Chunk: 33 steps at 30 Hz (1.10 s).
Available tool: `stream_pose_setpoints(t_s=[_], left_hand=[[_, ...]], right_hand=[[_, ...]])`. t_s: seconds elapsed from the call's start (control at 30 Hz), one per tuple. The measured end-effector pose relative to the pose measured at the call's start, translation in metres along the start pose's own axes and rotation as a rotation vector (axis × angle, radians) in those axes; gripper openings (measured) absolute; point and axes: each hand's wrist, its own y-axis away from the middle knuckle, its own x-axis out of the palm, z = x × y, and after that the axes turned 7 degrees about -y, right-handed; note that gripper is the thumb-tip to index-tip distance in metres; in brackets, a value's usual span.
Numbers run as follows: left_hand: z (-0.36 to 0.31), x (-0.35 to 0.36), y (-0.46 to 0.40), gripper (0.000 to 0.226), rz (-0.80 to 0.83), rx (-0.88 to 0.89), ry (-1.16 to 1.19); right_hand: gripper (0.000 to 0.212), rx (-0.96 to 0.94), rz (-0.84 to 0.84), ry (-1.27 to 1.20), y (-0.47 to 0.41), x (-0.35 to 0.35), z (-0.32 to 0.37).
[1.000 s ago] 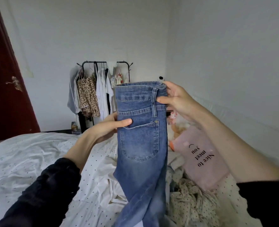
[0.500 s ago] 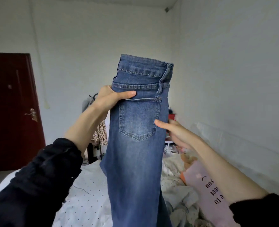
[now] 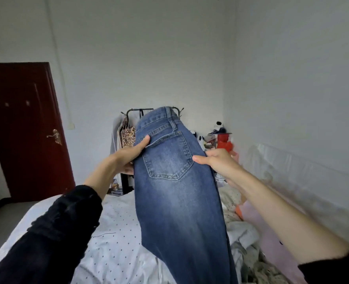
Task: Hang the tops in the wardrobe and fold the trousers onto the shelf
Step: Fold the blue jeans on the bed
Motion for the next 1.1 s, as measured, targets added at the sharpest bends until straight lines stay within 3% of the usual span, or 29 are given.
stream_pose_setpoints(t_s=[0.07,0.13,0.33,0.5,0.57,0.67,0.77,0.97,1.1], left_hand=[[0.034,0.002,0.000,0.079,0.212,-0.094,0.199],[0.064,0.011,0.001,0.087,0.318,-0.142,0.409],[0.102,0.046,0.027,0.055,0.392,-0.174,0.453],[0.115,0.024,0.024,0.030,0.449,-0.102,0.364],[0.116,0.016,0.020,0.030,0.388,-0.019,0.343],[0.112,0.014,0.016,0.051,0.236,0.069,0.377],[0.110,0.019,0.013,0.057,0.095,0.175,0.358],[0.094,0.029,0.010,0.056,-0.044,0.339,0.312],[0.090,0.028,0.010,0.057,-0.027,0.285,0.183]], right_hand=[[0.030,0.055,0.001,-0.057,0.002,0.003,0.001],[0.023,0.114,-0.003,-0.095,-0.002,0.005,0.001],[0.045,0.214,-0.061,-0.116,-0.013,0.025,-0.014],[0.064,0.317,0.058,-0.008,-0.010,0.023,-0.030],[0.052,0.323,0.073,0.107,-0.005,0.021,-0.034],[0.036,0.326,0.064,0.233,-0.003,0.018,-0.038],[0.032,0.372,0.049,0.177,-0.005,0.014,-0.038],[0.048,0.443,-0.031,-0.052,-0.010,0.001,-0.033],[0.067,0.358,0.142,0.147,-0.005,0.000,-0.030]])
